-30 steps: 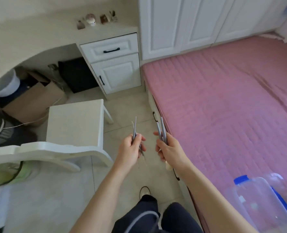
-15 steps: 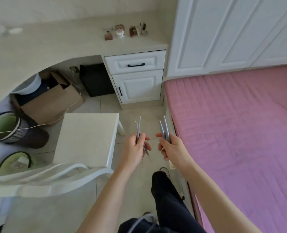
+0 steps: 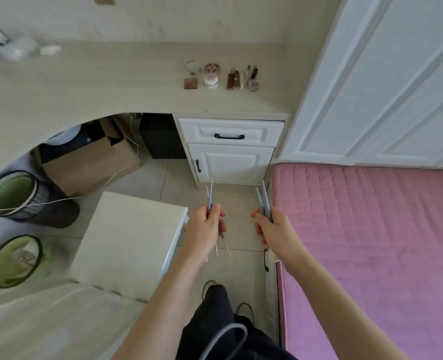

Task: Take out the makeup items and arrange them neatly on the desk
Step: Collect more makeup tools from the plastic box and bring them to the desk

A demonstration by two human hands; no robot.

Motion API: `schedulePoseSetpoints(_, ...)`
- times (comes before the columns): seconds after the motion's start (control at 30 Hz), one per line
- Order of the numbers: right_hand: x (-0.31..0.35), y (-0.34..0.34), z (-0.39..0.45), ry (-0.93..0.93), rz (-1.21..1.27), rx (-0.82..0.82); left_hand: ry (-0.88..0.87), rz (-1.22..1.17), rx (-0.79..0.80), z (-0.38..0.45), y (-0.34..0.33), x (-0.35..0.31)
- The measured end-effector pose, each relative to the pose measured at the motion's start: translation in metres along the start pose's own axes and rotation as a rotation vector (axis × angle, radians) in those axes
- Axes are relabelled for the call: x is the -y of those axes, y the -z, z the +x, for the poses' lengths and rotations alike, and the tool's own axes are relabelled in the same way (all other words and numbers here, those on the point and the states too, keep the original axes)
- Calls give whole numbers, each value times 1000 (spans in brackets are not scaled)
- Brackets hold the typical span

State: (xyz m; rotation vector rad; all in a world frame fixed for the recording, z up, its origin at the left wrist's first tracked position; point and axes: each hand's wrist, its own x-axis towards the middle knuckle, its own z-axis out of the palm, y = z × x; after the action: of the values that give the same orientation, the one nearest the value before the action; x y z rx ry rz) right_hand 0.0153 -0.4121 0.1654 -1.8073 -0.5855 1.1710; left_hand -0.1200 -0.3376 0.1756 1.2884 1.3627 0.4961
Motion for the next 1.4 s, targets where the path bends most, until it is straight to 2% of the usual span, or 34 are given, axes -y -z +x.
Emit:
schedulePoseSetpoints(0.2,44,-12,84,12,-31,-16,9,-28,24,93,8,-32)
schedulePoseSetpoints(0.47,117,-35,193,57,-60,-106,-98,66,102,223,26,-99)
schedulePoseSetpoints(0.7,159,-36,264,47,-22,-136,-89,73,143,303,20,-140)
schedulePoseSetpoints(1.13,209,12,413,-17,-47,-146,-31,60,160,433,-50,-217)
schedulePoseSetpoints(1.4,227,51,480,-99,-113,-210,59,78,264,482,-92,-251)
